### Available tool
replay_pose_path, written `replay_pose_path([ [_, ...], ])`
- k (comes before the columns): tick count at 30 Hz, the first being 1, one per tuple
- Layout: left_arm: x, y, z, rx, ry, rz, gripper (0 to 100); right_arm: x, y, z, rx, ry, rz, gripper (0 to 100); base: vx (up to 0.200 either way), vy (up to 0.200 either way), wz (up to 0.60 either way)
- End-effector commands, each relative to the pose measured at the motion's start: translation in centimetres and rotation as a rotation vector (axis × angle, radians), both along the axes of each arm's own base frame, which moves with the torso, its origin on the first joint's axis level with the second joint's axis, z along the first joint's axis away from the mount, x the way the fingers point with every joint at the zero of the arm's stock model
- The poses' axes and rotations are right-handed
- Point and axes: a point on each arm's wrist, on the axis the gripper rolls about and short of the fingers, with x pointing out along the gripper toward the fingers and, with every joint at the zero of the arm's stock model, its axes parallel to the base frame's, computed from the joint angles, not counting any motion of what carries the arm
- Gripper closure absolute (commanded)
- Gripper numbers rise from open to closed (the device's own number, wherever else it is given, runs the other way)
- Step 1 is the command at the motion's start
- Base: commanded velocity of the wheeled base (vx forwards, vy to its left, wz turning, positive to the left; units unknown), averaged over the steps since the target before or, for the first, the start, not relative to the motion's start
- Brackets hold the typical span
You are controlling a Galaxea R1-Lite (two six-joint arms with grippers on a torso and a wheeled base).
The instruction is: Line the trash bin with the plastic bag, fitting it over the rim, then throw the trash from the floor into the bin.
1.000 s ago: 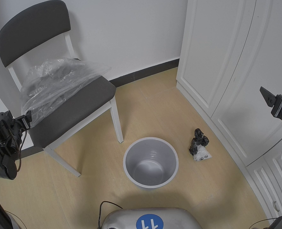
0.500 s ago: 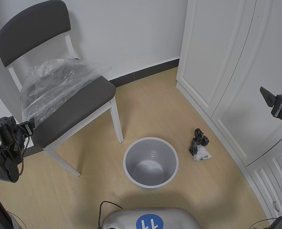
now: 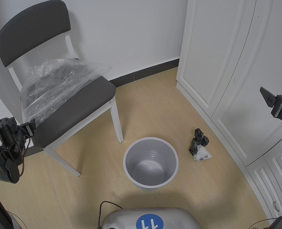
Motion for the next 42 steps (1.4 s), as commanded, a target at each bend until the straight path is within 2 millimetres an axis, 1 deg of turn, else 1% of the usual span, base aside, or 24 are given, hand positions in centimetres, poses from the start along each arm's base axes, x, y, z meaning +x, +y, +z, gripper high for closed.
replay_pose_path([
  [1,-0.1,-0.2,0.1,-0.001,-0.001,-0.005,0,0.0,0.0,0.0,0.0,0.001,0.001,0,0.0,0.0,0.0],
  [4,-0.3,-0.3,-0.1,-0.002,0.01,-0.008,0,0.0,0.0,0.0,0.0,0.001,0.001,0,0.0,0.0,0.0],
  [5,-0.4,-0.3,-0.1,-0.001,0.012,-0.009,100,-0.1,0.0,-0.1,-0.001,0.004,0.001,0,0.0,0.0,0.0],
  [11,-0.5,-0.6,0.0,0.0,0.009,-0.017,100,-0.3,0.0,-0.1,-0.002,0.0,0.023,0,0.0,0.0,0.0],
  [14,-0.7,-0.6,0.5,0.003,-0.006,-0.017,100,-0.3,0.0,-0.1,-0.001,-0.002,0.025,0,0.0,0.0,0.0],
  [19,-1.7,-0.8,1.6,0.009,-0.036,-0.032,100,-0.4,0.0,-0.4,-0.011,0.007,0.029,0,0.0,0.0,0.0],
  [23,-2.7,-1.1,2.6,0.016,-0.064,-0.078,100,-0.6,0.2,-0.9,-0.029,0.024,0.04,0,0.0,0.0,0.0],
  [28,-3.6,-0.8,3.7,0.03,-0.101,-0.097,100,-0.6,0.2,-1.4,-0.051,0.053,0.038,0,0.0,0.0,0.0],
  [30,-3.8,-0.8,3.8,0.035,-0.101,-0.106,100,-0.3,0.2,-1.8,-0.054,0.072,0.036,0,0.0,0.0,0.0],
  [31,-4.0,-0.9,4.0,0.05,-0.103,-0.113,100,0.1,0.2,-2.5,-0.062,0.103,0.032,0,0.0,0.0,0.0],
  [33,-4.0,-0.9,4.0,0.056,-0.104,-0.116,100,0.4,0.3,-2.7,-0.063,0.112,0.036,0,0.0,0.0,0.0],
  [35,-3.9,-0.9,4.4,0.084,-0.113,-0.115,100,0.8,0.6,-2.7,-0.064,0.113,0.056,0,0.0,0.0,0.0],
  [36,-3.9,-0.9,4.5,0.086,-0.115,-0.115,100,0.8,0.6,-2.7,-0.064,0.114,0.058,0,0.0,0.0,0.0],
  [37,-4.1,-0.9,5.1,0.094,-0.138,-0.114,100,0.8,0.8,-2.9,-0.07,0.122,0.069,0,0.0,0.0,0.0],
  [42,-4.8,-1.1,6.5,0.109,-0.195,-0.114,100,0.5,1.9,-3.1,-0.078,0.134,0.132,0,0.0,0.0,0.0],
])
